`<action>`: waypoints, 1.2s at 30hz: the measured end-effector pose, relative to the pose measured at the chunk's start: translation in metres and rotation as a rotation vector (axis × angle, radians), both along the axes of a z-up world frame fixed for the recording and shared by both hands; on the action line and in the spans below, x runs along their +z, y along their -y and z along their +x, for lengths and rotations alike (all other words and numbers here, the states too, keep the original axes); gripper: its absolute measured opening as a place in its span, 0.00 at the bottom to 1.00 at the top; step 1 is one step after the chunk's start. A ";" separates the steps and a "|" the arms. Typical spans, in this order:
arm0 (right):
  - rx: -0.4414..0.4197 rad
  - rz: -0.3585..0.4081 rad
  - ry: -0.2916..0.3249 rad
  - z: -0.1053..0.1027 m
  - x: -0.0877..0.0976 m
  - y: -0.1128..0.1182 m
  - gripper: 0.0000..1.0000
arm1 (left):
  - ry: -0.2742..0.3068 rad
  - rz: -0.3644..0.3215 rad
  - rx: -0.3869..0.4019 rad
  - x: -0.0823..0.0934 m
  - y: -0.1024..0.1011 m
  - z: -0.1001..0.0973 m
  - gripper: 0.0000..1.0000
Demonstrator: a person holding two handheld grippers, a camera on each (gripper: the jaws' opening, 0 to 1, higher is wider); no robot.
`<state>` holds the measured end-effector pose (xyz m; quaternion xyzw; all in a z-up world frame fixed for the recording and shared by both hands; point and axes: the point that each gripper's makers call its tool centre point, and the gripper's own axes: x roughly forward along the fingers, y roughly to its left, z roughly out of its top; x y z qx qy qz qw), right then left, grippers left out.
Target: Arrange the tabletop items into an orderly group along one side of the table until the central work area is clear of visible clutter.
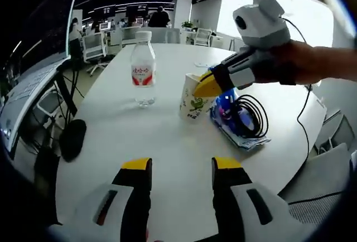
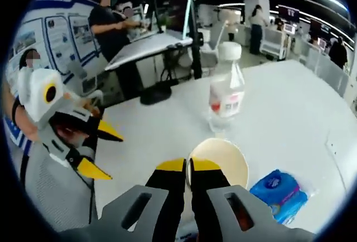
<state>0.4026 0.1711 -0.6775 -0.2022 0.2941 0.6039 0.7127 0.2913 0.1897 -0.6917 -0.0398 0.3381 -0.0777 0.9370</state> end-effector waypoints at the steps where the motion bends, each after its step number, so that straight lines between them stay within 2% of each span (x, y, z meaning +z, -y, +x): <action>1: 0.009 -0.009 0.017 0.005 -0.001 -0.003 0.00 | -0.001 -0.010 0.010 0.001 -0.002 0.000 0.42; 12: 0.040 -0.061 0.110 0.041 -0.012 -0.023 0.00 | 0.001 -0.008 0.005 0.004 -0.002 -0.004 0.41; 20: 0.113 -0.137 0.190 0.046 -0.023 -0.026 0.01 | -0.004 -0.012 0.021 0.002 -0.006 -0.007 0.41; 36: 0.142 -0.174 0.223 0.054 -0.031 -0.032 0.02 | -0.009 -0.015 0.038 0.001 -0.009 -0.006 0.40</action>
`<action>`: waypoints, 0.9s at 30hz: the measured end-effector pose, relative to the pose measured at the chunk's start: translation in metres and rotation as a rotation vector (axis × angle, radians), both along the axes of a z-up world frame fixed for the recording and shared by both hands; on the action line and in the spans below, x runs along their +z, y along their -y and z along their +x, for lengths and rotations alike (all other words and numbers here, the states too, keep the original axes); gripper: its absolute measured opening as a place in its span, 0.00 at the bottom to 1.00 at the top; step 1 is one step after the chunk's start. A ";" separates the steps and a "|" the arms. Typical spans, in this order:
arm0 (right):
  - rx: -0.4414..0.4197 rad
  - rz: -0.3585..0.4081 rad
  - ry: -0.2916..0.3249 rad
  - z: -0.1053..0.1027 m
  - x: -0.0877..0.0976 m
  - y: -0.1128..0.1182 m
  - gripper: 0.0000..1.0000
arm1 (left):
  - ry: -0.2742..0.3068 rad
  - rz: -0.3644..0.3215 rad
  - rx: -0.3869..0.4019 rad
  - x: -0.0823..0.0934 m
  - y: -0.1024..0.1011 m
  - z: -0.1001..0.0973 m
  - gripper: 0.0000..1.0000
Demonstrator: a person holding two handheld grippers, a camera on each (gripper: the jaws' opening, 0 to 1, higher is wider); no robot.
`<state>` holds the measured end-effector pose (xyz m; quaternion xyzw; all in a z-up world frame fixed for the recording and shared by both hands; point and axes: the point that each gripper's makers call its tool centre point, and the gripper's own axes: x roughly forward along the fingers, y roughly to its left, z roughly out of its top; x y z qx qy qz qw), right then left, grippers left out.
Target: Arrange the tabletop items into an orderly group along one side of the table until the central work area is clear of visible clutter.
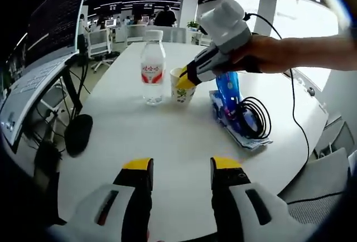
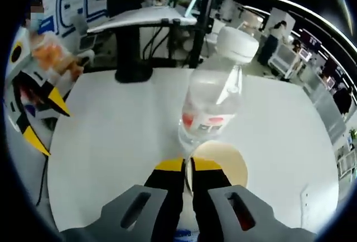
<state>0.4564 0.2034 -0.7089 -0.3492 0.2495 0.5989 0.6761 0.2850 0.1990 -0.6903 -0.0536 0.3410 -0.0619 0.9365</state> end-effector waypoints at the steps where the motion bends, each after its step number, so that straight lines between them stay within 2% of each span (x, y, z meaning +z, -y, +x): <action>1: 0.001 -0.003 0.000 0.001 -0.001 0.000 0.02 | -0.001 -0.001 -0.001 0.000 0.000 0.000 0.40; 14: -0.008 -0.013 -0.007 0.003 -0.003 0.004 0.12 | -0.003 -0.004 0.003 0.001 0.000 0.000 0.41; 22: -0.007 0.007 0.008 0.001 0.010 0.009 0.14 | 0.003 -0.003 -0.005 0.001 0.003 0.003 0.41; 27: -0.010 0.017 0.017 -0.002 0.018 0.016 0.20 | 0.004 -0.004 -0.012 0.003 0.007 0.002 0.41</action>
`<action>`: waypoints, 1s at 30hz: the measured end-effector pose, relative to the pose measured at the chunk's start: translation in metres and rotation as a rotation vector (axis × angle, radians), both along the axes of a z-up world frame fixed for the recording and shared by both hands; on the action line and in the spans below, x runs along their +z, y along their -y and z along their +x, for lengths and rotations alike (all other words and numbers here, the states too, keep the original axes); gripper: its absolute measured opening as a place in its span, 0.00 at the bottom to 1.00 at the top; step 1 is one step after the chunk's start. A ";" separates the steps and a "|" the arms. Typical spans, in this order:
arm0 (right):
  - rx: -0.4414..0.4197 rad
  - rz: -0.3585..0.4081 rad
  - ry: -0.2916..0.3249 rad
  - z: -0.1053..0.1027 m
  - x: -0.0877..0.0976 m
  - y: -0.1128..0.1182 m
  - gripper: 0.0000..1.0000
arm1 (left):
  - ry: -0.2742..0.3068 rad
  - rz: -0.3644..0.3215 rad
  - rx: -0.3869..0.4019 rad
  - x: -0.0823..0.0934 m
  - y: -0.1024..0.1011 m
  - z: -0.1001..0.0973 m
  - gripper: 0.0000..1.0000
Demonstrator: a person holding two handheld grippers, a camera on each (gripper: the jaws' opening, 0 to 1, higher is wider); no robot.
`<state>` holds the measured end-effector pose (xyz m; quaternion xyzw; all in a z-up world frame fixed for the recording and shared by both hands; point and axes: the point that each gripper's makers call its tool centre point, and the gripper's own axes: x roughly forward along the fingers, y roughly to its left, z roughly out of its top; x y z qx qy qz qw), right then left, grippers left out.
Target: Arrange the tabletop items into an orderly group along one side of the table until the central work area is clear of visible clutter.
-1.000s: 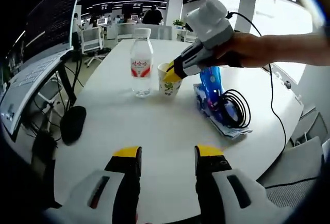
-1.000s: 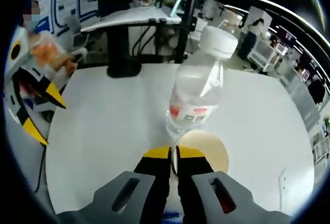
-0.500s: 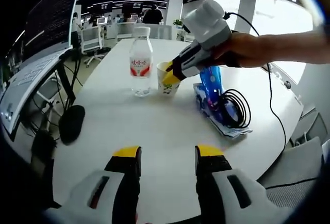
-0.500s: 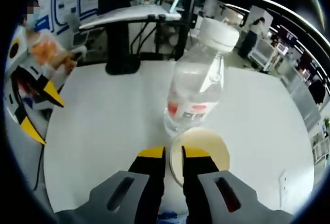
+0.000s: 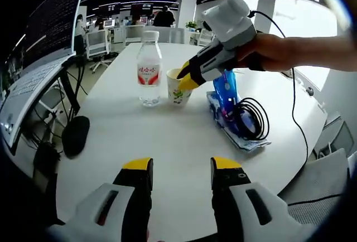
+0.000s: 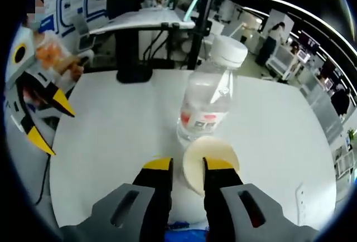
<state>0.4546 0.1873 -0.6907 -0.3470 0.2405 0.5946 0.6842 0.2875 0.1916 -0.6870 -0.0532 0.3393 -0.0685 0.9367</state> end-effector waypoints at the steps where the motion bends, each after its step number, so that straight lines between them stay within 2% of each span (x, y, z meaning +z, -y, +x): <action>1: 0.003 0.012 -0.005 -0.002 0.003 0.001 0.20 | 0.000 0.000 -0.001 -0.001 0.000 0.000 0.41; 5: -0.046 0.082 -0.076 -0.008 0.011 0.002 0.22 | 0.000 -0.001 -0.006 -0.001 0.002 0.000 0.41; 11: -0.071 0.124 -0.091 -0.004 0.019 0.012 0.23 | 0.003 -0.001 -0.008 0.002 0.004 -0.001 0.40; 19: -0.127 0.193 -0.119 -0.009 0.039 0.031 0.23 | 0.002 -0.010 -0.011 0.001 0.014 -0.006 0.40; 30: -0.223 0.220 -0.121 -0.018 0.046 0.084 0.22 | 0.008 -0.028 -0.015 0.002 0.030 -0.006 0.40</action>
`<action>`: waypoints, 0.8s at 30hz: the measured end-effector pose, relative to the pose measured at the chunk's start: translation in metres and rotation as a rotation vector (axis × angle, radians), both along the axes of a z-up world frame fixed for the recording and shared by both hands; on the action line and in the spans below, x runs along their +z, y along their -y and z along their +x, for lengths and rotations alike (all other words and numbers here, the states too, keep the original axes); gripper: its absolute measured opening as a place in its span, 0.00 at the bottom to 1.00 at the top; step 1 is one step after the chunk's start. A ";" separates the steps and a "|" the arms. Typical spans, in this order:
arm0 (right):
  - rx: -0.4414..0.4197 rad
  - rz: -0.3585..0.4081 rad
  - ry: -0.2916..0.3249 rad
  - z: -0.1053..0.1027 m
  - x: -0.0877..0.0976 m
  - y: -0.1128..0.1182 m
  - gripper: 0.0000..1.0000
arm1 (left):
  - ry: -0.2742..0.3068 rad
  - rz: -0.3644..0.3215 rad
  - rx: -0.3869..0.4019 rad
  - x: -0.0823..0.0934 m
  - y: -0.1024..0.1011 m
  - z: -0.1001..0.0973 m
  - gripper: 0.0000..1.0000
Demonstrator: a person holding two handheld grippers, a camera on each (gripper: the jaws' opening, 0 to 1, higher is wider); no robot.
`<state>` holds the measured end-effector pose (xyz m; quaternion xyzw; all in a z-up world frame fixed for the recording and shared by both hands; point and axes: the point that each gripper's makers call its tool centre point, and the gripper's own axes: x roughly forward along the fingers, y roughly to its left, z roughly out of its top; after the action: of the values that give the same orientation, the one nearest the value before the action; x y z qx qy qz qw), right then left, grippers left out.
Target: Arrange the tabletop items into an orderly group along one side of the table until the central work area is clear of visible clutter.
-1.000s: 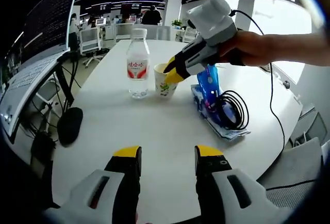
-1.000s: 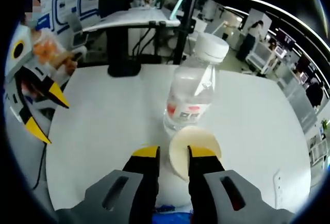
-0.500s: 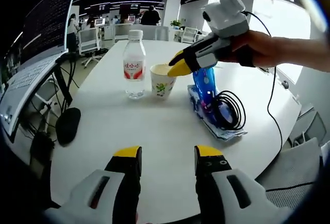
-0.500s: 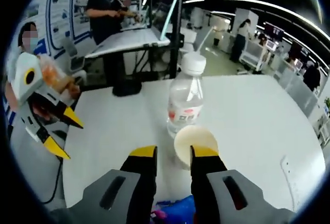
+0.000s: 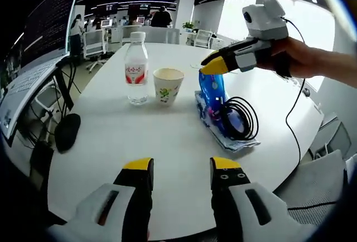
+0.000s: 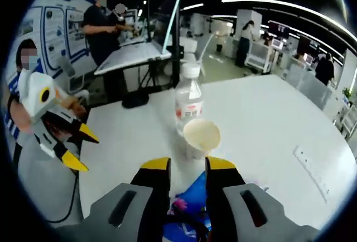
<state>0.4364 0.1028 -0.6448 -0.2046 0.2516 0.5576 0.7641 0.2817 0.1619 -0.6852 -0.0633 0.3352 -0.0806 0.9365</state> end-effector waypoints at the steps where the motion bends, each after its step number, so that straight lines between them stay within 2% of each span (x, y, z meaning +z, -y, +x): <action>1: -0.011 0.001 -0.004 -0.002 0.000 0.006 0.22 | 0.001 0.001 -0.004 0.000 0.002 0.001 0.40; 13: -0.134 0.006 -0.048 -0.027 -0.011 0.059 0.20 | 0.008 0.002 -0.031 0.005 0.014 0.005 0.39; 24: -0.246 -0.006 -0.102 -0.045 -0.031 0.105 0.19 | 0.003 0.005 -0.047 0.005 0.026 0.001 0.38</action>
<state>0.3910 -0.0018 -0.6761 -0.1457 0.3150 0.4687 0.8123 0.2830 0.1357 -0.6801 -0.0529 0.3353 -0.1021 0.9351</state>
